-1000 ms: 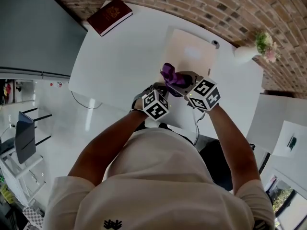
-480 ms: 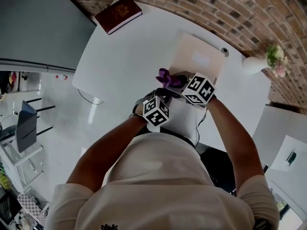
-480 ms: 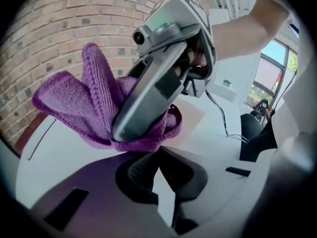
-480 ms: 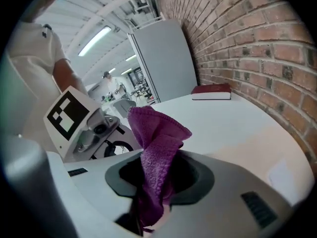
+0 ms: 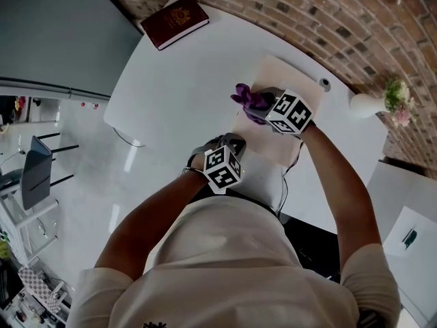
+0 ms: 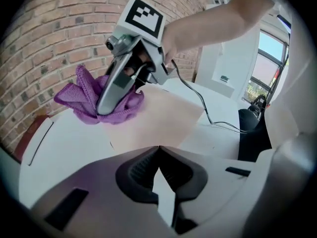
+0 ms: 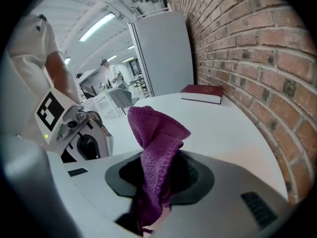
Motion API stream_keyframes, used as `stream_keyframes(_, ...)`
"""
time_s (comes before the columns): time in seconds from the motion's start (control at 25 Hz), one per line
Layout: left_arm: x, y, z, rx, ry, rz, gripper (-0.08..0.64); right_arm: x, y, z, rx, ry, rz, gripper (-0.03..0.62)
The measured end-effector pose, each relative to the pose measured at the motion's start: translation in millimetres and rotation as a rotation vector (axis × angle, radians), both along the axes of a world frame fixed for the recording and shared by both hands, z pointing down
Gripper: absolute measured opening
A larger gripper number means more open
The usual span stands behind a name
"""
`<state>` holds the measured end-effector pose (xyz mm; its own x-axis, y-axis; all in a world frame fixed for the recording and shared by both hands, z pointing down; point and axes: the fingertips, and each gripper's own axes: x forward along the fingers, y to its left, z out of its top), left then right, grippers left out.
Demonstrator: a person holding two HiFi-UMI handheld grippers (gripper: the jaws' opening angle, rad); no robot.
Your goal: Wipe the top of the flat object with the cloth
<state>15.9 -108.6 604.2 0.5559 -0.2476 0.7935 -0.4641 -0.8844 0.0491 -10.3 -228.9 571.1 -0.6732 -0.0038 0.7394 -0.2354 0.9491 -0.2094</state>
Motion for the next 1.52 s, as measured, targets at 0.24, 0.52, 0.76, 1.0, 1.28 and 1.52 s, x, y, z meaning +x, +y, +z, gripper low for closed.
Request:
stream_keyframes(0.24,0,-1,1,-0.014,-0.004,-0.002,0.025,22,-63,2,0.065,0.047,0.068,0.144)
stream_keyframes(0.52,1,-3,1,-0.020,-0.007,-0.004,0.025,45,-123,6,0.154,0.124,0.148,0.143)
stream_keyframes(0.76,0,-2,1,-0.017,-0.012,-0.007,0.025,63,-159,5,0.221,0.176,0.241,0.143)
stream_keyframes(1.0,-1,-1,2,-0.024,-0.016,0.006,0.025,52,-139,-13,0.198,0.102,0.223,0.143)
stream_keyframes(1.28,1,0,2,-0.029,-0.018,0.016,0.025,22,-41,-44,0.093,-0.016,0.012,0.143)
stream_keyframes(1.52,2,1,2,-0.025,-0.029,0.020,0.025,12,65,-30,-0.030,-0.015,-0.182,0.143)
